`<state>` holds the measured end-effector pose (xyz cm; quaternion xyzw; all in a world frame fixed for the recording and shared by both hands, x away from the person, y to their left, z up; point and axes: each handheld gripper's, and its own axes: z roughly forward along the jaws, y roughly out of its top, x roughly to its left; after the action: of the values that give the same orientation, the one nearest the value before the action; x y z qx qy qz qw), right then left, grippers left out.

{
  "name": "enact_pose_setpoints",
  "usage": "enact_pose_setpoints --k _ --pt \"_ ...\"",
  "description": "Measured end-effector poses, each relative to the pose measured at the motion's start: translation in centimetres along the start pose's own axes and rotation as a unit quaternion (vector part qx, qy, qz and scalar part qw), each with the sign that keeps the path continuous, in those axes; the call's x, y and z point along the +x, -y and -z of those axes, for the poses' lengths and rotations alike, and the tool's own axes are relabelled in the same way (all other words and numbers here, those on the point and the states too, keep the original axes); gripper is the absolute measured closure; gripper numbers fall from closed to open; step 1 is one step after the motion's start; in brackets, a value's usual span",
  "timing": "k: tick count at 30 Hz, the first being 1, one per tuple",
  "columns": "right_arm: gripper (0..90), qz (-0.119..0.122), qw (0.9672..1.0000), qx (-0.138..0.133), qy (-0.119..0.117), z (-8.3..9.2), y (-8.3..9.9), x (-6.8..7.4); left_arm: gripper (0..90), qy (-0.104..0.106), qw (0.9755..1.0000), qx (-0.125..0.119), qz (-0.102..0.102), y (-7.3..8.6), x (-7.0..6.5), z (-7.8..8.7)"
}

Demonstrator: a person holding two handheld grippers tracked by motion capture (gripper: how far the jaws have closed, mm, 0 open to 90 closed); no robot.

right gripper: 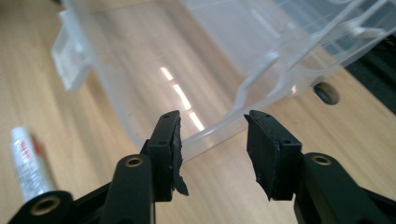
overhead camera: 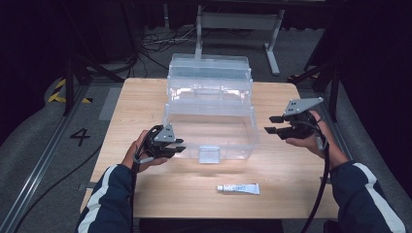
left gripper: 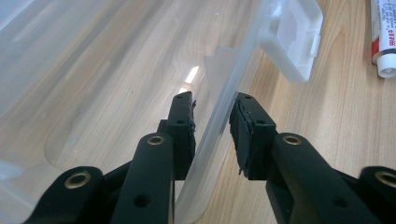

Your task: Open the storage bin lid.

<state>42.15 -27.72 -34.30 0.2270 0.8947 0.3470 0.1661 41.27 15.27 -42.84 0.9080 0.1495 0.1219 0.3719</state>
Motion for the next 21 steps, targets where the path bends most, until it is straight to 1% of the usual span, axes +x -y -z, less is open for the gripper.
enact_pose_setpoints --k 2,4,5,6,7,8,9,10,11,13,14,15,16,17,18,19,20,21 --pt "54.4 -0.001 0.9999 0.004 -0.010 0.1 0.7 0.8 67.2 -0.003 1.0000 -0.001 0.000 0.0 0.0 0.2" --pt "54.3 0.004 0.9999 0.005 -0.012 0.3 1.4 1.6 65.1 -0.010 0.9999 0.003 0.001 -0.1 -0.1 0.2" --pt "54.3 0.004 0.9999 0.005 -0.012 0.3 1.4 1.6 63.5 -0.010 0.9999 0.003 0.001 -0.1 -0.1 0.2" --pt "54.3 0.000 0.9997 0.000 -0.023 0.5 1.9 2.1 63.5 -0.014 0.9999 0.003 0.001 -0.1 -0.1 0.3" --pt "54.2 0.000 0.9994 -0.001 -0.034 0.6 2.2 2.7 58.3 -0.016 0.9998 -0.005 0.006 -0.2 -0.1 0.5" --pt "54.1 0.001 0.9991 0.001 -0.043 0.6 2.4 3.1 57.3 -0.015 0.9997 -0.015 0.012 -0.2 -0.1 0.8" --pt "54.1 0.006 0.9988 0.005 -0.049 0.5 2.6 3.5 55.3 -0.017 0.9996 -0.019 0.012 -0.4 -0.1 1.1" --pt "54.0 0.009 0.9985 0.009 -0.053 0.4 2.8 3.9 53.4 -0.031 0.9992 -0.021 0.012 -0.5 -0.2 1.5" --pt "53.8 0.012 0.9980 0.015 -0.059 0.2 2.9 4.3 50.2 -0.040 0.9987 -0.027 0.015 -0.6 -0.3 1.9" --pt "53.7 0.021 0.9973 0.023 -0.067 -0.1 3.1 5.0 44.6 -0.049 0.9981 -0.031 0.022 -0.5 -0.5 2.5" --pt "53.4 0.025 0.9964 0.029 -0.076 -0.3 3.1 5.5 41.8 -0.059 0.9977 -0.026 0.019 -0.4 -0.6 2.8" --pt "53.1 0.028 0.9959 0.032 -0.081 -0.5 3.2 5.8 38.6 -0.059 0.9977 -0.026 0.019 -0.4 -0.6 2.8" --pt "52.9 0.032 0.9950 0.037 -0.088 -0.8 3.2 6.3 33.8 -0.073 0.9968 -0.021 0.023 -0.2 -0.9 3.1" --pt "52.4 0.037 0.9941 0.041 -0.093 -1.0 3.2 6.6 31.3 -0.089 0.9955 -0.015 0.028 0.2 -1.1 3.5" --pt "52.1 0.041 0.9934 0.045 -0.098 -1.3 3.2 7.0 29.9 -0.107 0.9935 -0.009 0.037 0.4 -1.3 3.8" --pt "51.9 0.046 0.9921 0.051 -0.105 -1.6 3.1 7.4 26.6 -0.107 0.9935 -0.009 0.037 0.4 -1.3 3.8" --pt "51.4 0.046 0.9914 0.056 -0.109 -2.0 3.1 7.7 24.6 -0.120 0.9916 -0.012 0.047 1.0 -1.5 4.5" --pt "50.9 0.048 0.9900 0.063 -0.117 -2.4 3.1 8.0 24.6 -0.126 0.9906 -0.011 0.052 1.4 -1.7 5.0"
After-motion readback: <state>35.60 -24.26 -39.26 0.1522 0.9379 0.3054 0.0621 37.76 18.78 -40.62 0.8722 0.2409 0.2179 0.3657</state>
